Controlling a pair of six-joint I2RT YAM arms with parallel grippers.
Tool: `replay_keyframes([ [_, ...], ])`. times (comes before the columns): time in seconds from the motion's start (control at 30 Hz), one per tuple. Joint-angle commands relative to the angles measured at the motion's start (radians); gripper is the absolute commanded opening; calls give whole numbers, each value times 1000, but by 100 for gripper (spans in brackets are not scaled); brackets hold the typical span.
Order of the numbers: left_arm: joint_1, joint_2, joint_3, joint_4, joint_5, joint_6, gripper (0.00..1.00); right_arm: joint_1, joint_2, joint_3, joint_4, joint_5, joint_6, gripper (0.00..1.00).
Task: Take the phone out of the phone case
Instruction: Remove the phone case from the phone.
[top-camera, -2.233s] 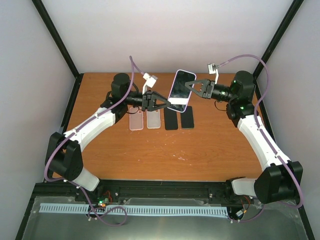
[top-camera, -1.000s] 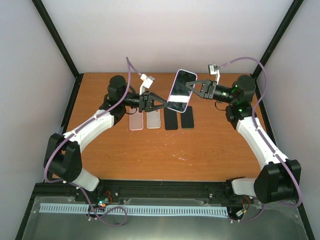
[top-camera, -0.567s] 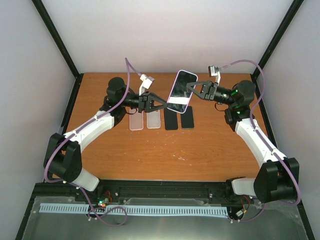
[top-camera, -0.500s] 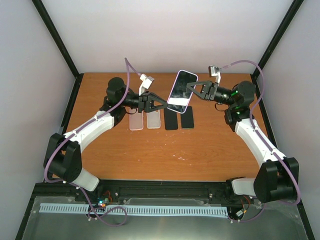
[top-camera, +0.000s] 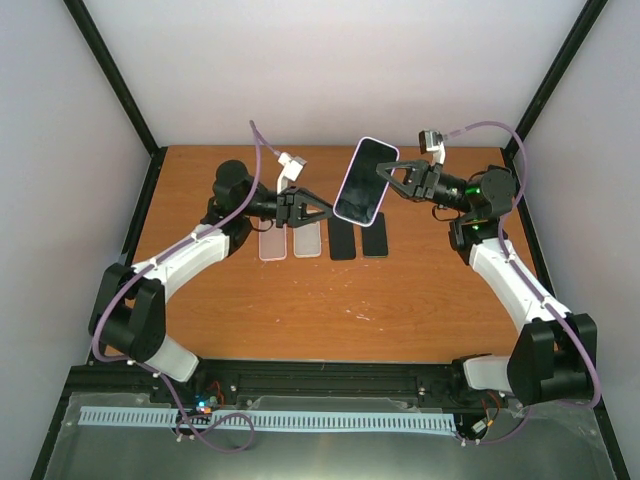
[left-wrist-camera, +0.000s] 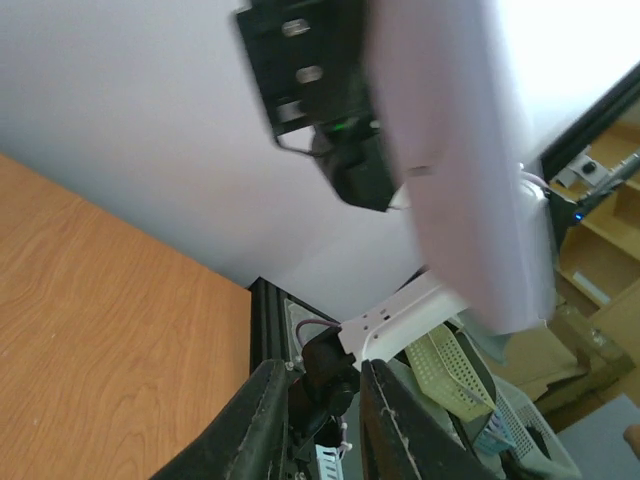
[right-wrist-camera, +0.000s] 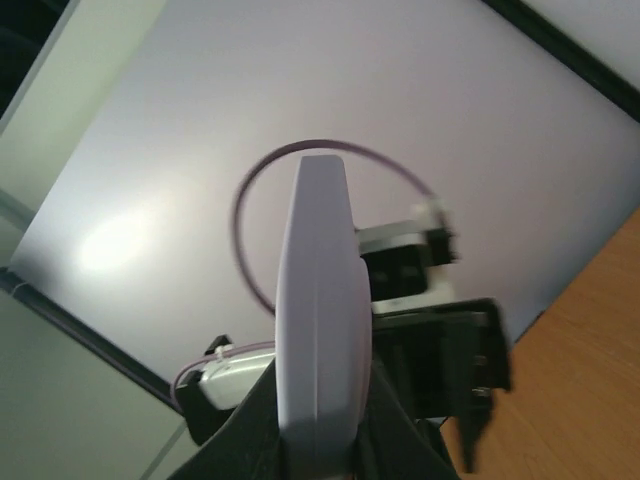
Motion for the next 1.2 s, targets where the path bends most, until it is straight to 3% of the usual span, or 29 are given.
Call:
replay_keyframes([
  [0.0,15,34,-19,-25,-28,-9,23,9,-47,26,168,-3,99,3],
  [0.13,15,35,-20,-21,-28,-9,24,12,-50,24,160,-5,88,3],
  [0.37,15,-3,37,-68,20,17,40,12,-61,34,80,-6,10,3],
  [0.63,16,-33,49,-47,85,-8,49,12,-56,42,41,-10,-31,3],
  [0.83,15,-38,58,2,99,-54,61,12,-70,41,-17,-20,-85,3],
  [1.17,6,-32,97,-116,52,19,62,18,-63,39,-45,-20,-118,3],
])
